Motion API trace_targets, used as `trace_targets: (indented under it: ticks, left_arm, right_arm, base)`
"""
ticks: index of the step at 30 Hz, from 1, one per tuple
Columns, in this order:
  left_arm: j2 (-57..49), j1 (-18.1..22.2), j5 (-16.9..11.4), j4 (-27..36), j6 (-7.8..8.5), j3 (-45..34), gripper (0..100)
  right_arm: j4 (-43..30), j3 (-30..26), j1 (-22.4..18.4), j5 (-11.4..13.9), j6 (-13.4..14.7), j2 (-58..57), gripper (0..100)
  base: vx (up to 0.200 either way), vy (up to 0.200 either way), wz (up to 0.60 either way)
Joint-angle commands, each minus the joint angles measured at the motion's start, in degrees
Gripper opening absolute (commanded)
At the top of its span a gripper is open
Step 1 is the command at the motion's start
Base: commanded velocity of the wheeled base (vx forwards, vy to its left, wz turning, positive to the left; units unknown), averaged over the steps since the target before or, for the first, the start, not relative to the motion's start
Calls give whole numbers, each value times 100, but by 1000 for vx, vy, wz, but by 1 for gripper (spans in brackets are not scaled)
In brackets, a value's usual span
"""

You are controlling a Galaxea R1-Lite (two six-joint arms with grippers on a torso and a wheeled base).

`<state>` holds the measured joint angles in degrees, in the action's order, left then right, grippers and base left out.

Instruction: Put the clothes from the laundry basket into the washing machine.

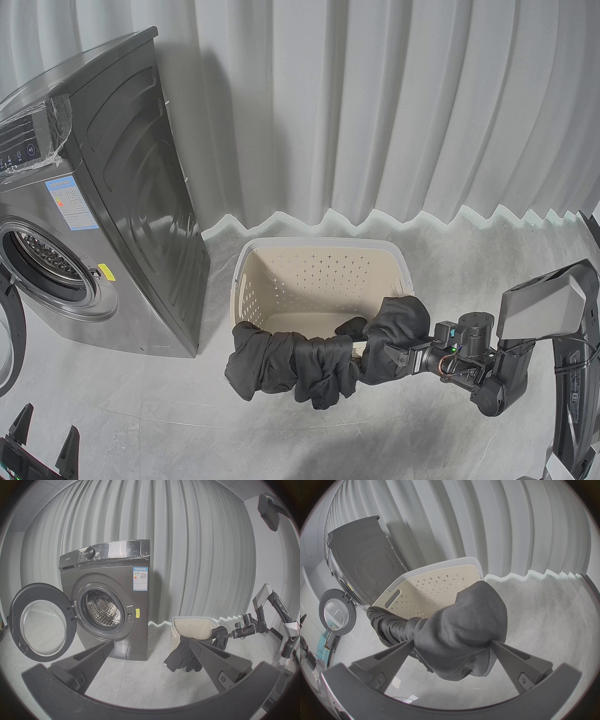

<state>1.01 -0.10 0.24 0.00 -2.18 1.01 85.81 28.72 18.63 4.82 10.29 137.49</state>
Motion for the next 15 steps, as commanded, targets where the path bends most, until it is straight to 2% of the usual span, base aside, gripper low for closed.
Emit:
trace_targets:
  ticks: [1,15]
  left_arm:
    - [-92,1,2,0,-2,-101,100]
    - [-92,1,2,0,-2,-101,100]
  right_arm:
    - [6,63,9,-16,-1,41,0]
    - [191,-33,141,2,26,-20,0]
  base:
    - [0,0,0]
    - [0,0,0]
